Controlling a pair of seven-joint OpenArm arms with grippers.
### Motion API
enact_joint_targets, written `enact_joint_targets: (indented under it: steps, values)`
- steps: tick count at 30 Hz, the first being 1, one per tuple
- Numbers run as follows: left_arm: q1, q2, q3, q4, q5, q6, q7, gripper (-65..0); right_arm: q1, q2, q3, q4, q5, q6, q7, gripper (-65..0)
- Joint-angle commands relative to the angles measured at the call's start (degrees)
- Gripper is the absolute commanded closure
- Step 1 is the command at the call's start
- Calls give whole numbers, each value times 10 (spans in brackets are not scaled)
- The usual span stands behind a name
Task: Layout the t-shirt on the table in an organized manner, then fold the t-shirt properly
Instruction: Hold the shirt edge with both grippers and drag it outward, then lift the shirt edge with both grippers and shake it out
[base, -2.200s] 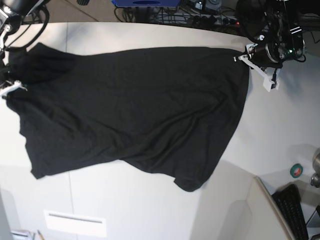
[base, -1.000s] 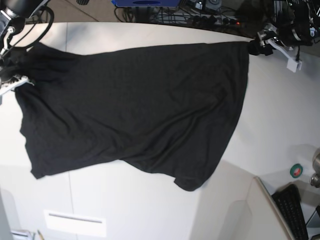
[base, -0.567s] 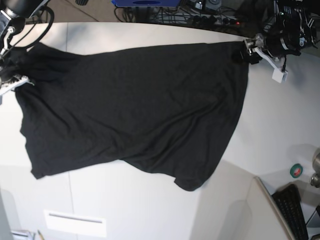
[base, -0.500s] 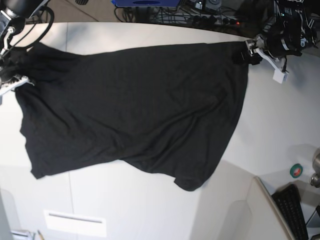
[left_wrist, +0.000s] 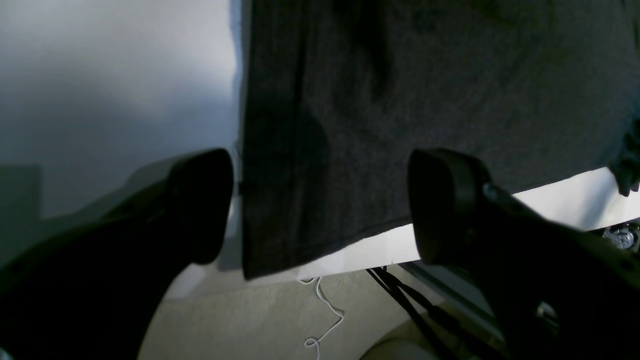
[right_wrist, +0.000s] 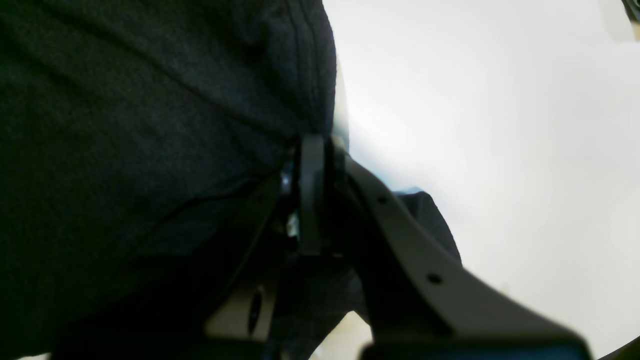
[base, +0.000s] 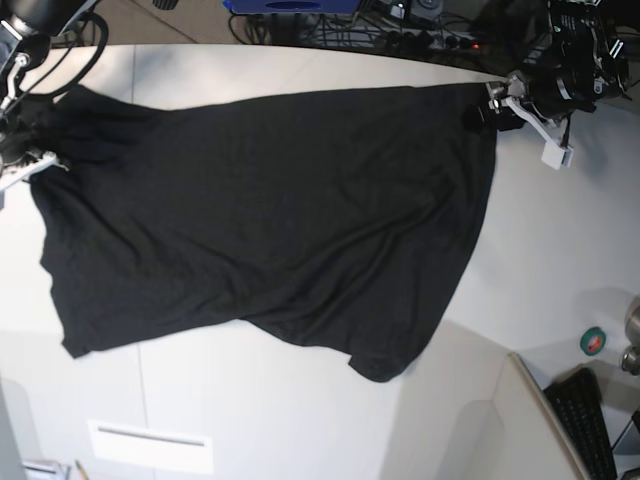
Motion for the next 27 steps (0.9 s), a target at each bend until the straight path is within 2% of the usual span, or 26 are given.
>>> enact_joint_targets:
  steps: [1, 5, 16, 17, 18, 21, 27]
  values:
    - [18, 3, 17, 2, 40, 13, 45, -525, 5, 10, 2, 9, 5, 0, 12, 0]
    - [17, 3, 56, 6, 42, 13, 44, -525, 16, 9, 2, 9, 4, 0, 12, 0]
    - [16, 3, 58, 6, 41, 13, 44, -520, 16, 10, 6, 9, 4, 0, 12, 0]
    - [16, 3, 58, 6, 41, 13, 44, -505, 16, 10, 5, 9, 4, 0, 12, 0]
    - [16, 3, 58, 6, 42, 13, 44, -472, 16, 10, 3, 9, 4, 0, 12, 0]
    - [15, 3, 61, 6, 43, 13, 44, -299, 16, 9, 2, 9, 4, 0, 12, 0]
    - [15, 0, 58, 6, 43, 13, 44, -28, 16, 9, 4, 9, 4, 0, 12, 0]
